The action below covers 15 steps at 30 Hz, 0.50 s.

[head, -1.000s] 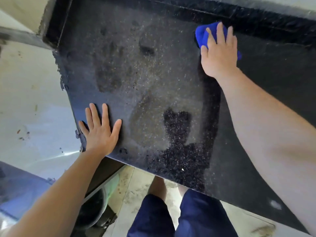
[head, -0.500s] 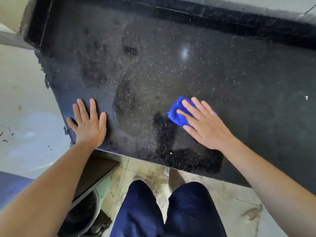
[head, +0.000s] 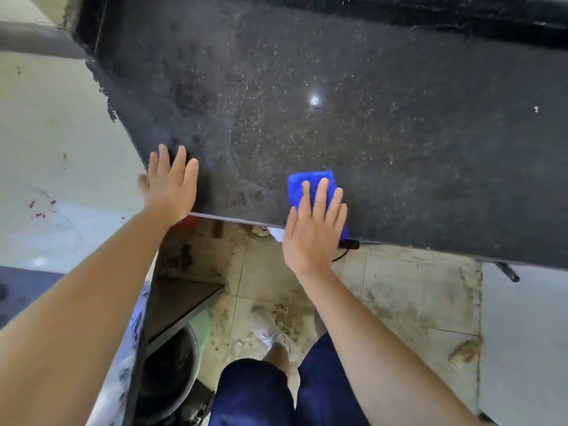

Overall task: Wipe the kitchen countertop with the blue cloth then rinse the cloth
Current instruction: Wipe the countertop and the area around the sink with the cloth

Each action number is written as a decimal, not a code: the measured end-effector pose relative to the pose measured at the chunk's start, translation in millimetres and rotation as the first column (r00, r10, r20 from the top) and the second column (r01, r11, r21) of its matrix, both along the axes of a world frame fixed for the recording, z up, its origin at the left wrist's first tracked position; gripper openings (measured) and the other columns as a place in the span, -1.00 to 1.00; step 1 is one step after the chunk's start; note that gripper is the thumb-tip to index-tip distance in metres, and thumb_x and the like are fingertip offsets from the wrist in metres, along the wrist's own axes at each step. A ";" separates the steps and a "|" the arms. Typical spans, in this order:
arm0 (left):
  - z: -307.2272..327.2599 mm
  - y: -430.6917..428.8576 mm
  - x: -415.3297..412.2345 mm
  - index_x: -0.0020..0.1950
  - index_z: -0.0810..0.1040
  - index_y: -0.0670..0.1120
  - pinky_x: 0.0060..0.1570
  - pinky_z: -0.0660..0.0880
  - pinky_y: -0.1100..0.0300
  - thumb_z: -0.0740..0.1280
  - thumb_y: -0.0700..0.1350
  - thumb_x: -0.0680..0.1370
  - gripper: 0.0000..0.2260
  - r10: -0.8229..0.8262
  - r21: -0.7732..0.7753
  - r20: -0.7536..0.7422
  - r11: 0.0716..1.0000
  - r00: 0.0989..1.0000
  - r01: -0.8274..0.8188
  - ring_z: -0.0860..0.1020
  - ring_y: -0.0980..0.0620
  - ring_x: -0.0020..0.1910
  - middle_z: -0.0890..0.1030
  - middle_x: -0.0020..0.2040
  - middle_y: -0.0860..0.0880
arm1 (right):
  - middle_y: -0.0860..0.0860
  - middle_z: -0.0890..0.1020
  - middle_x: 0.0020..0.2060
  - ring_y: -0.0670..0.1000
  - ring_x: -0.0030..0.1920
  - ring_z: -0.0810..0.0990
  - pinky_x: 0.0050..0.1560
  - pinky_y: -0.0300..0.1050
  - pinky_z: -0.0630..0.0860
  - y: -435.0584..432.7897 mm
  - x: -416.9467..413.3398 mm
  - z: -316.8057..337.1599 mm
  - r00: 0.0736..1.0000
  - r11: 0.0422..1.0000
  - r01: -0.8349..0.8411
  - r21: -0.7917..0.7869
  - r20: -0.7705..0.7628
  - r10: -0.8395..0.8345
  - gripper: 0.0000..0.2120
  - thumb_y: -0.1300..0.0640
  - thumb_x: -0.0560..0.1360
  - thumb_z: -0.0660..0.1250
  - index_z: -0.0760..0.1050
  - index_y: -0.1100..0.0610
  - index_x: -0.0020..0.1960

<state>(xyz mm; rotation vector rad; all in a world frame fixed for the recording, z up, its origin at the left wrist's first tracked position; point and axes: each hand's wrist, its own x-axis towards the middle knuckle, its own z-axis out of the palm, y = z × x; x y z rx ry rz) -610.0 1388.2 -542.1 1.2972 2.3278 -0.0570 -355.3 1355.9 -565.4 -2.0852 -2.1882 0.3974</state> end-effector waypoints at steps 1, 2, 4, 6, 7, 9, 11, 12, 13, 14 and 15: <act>1.9 -13.3 -5.8 0.64 0.00 0.06 0.54 -0.13 -0.19 -0.16 0.17 0.69 -0.48 0.007 0.000 -0.024 1.000 1.000 -0.007 -0.12 -0.09 0.62 -0.08 0.66 -0.06 | 0.14 0.12 0.60 0.30 0.58 0.02 0.54 0.25 0.03 -11.5 -31.8 2.5 0.992 0.992 -0.127 -0.004 -0.021 0.127 -0.49 -0.03 0.68 0.05 0.17 0.07 0.60; 2.4 -26.7 -12.1 0.64 0.00 0.07 0.54 -0.12 -0.20 -0.15 0.18 0.69 -0.48 0.023 -0.010 -0.050 1.000 0.998 -0.024 -0.11 -0.09 0.62 -0.08 0.66 -0.07 | 0.13 0.10 0.60 0.29 0.58 0.00 0.54 0.25 0.02 -19.2 -59.2 4.4 0.967 0.967 -0.253 -0.008 -0.033 0.252 -0.49 -0.03 0.68 0.05 0.15 0.06 0.60; 1.8 -51.1 -27.0 0.64 0.00 0.07 0.54 -0.11 -0.20 -0.10 0.18 0.69 -0.48 0.082 -0.038 -0.085 0.996 0.993 -0.085 -0.12 -0.09 0.62 -0.09 0.66 -0.07 | 0.12 0.08 0.61 0.27 0.59 -0.03 0.54 0.24 0.03 -19.0 -94.7 6.6 0.883 0.883 -0.469 -0.025 -0.033 0.468 -0.48 -0.03 0.68 0.05 0.13 0.05 0.61; 1.8 -66.8 -41.3 0.64 0.00 0.06 0.54 -0.11 -0.21 -0.10 0.17 0.69 -0.48 0.140 -0.048 -0.098 0.988 0.985 -0.145 -0.12 -0.11 0.63 -0.11 0.66 -0.07 | 0.10 0.08 0.61 0.24 0.59 -0.01 0.55 0.20 0.03 2.2 -99.0 3.2 0.760 0.760 -0.649 -0.033 -0.001 0.650 -0.49 -0.06 0.69 0.03 0.12 0.01 0.61; 2.1 -71.1 -46.3 0.65 -0.02 0.05 0.54 -0.12 -0.21 -0.11 0.18 0.69 -0.47 0.146 -0.056 -0.109 0.987 0.983 -0.152 -0.13 -0.11 0.63 -0.13 0.66 -0.07 | 0.07 0.10 0.61 0.21 0.60 0.01 0.56 0.17 0.02 18.5 -91.1 0.4 0.691 0.691 -0.723 -0.019 0.011 0.723 -0.49 -0.08 0.69 0.02 0.13 0.00 0.60; 2.8 -75.0 -51.1 0.65 -0.07 0.04 0.54 -0.12 -0.21 -0.13 0.20 0.69 -0.44 0.118 -0.072 -0.127 0.989 0.985 -0.127 -0.15 -0.12 0.62 -0.16 0.65 -0.08 | 0.05 0.13 0.60 0.19 0.59 0.05 0.56 0.16 0.05 58.1 -62.1 -6.1 0.641 0.641 -0.767 0.011 0.044 0.766 -0.50 -0.09 0.69 0.01 0.17 -0.01 0.59; 2.9 -73.1 -52.0 0.65 -0.09 0.03 0.54 -0.13 -0.22 -0.13 0.21 0.68 -0.43 0.095 -0.060 -0.128 0.993 0.987 -0.103 -0.17 -0.12 0.62 -0.17 0.65 -0.08 | 0.08 0.15 0.60 0.24 0.58 0.08 0.53 0.21 0.11 104.7 -27.3 -10.6 0.772 0.772 -0.634 0.036 0.086 0.630 -0.49 -0.10 0.68 0.00 0.18 0.04 0.59; 2.6 -71.0 -51.8 0.65 -0.10 0.03 0.54 -0.14 -0.22 -0.13 0.21 0.68 -0.43 0.092 -0.046 -0.128 0.994 0.988 -0.098 -0.18 -0.12 0.62 -0.18 0.65 -0.08 | 0.10 0.13 0.60 0.26 0.57 0.07 0.52 0.23 0.10 126.7 -9.8 -10.9 0.855 0.857 -0.515 0.026 0.092 0.511 -0.48 -0.10 0.68 -0.01 0.17 0.06 0.59; 1.3 -68.3 -51.6 0.65 -0.11 0.03 0.54 -0.14 -0.23 -0.13 0.20 0.68 -0.44 0.090 -0.030 -0.129 0.995 0.987 -0.095 -0.18 -0.12 0.62 -0.18 0.65 -0.09 | 0.12 0.09 0.60 0.27 0.58 0.05 0.53 0.24 0.06 144.9 5.8 -10.0 0.918 0.921 -0.389 -0.002 0.086 0.388 -0.47 -0.10 0.68 0.00 0.14 0.07 0.60; -0.2 -64.7 -51.4 0.65 -0.11 0.03 0.54 -0.15 -0.23 -0.14 0.20 0.68 -0.44 0.090 -0.013 -0.132 0.996 0.987 -0.093 -0.18 -0.13 0.62 -0.18 0.65 -0.09 | 0.13 0.06 0.61 0.29 0.58 0.01 0.54 0.25 0.03 158.7 16.9 -8.9 0.957 0.960 -0.279 -0.035 0.077 0.281 -0.46 -0.09 0.68 0.00 0.12 0.07 0.60; -2.6 -60.5 -51.5 0.65 -0.12 0.03 0.53 -0.16 -0.23 -0.14 0.20 0.69 -0.44 0.091 0.002 -0.134 0.996 0.987 -0.091 -0.19 -0.13 0.62 -0.18 0.65 -0.10 | 0.15 0.04 0.61 0.30 0.58 -0.01 0.54 0.25 0.00 166.4 21.5 -8.7 0.977 0.979 -0.196 -0.057 0.075 0.200 -0.46 -0.08 0.68 0.00 0.10 0.08 0.61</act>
